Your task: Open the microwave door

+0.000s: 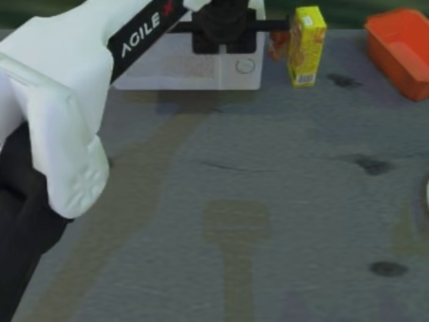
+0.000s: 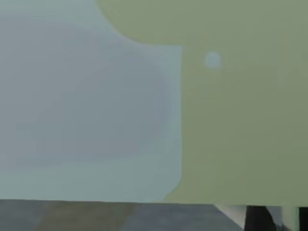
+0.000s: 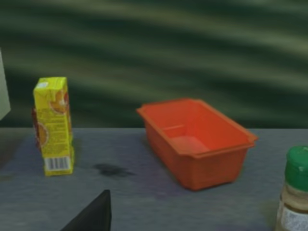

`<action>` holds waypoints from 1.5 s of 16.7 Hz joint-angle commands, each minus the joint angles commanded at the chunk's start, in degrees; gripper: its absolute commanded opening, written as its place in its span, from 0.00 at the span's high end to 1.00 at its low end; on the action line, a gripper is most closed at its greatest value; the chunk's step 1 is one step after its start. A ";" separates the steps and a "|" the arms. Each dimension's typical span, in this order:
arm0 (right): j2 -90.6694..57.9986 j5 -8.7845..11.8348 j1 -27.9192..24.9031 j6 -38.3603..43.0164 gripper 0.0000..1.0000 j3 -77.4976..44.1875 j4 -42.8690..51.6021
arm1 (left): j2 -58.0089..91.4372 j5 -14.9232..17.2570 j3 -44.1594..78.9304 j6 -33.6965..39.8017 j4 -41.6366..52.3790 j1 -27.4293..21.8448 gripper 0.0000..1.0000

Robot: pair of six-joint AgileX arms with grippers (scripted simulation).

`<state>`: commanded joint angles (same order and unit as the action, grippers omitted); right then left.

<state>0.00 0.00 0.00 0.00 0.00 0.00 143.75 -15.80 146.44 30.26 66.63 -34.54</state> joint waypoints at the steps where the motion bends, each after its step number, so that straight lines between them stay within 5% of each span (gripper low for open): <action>1: 0.00 0.00 0.00 0.00 0.00 0.00 0.00 | -1.31 -0.19 -2.58 0.12 -1.17 0.02 1.00; 7: 0.00 0.00 0.00 0.00 0.00 0.00 0.00 | -7.42 -0.94 -14.87 1.00 -7.03 -0.25 1.00; 25: 0.00 0.00 0.00 0.00 0.00 0.00 0.00 | -7.47 -0.94 -14.95 1.01 -7.08 -0.25 1.00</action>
<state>0.00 0.00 0.00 0.00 0.00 0.00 136.28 -16.74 131.49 31.26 59.55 -34.79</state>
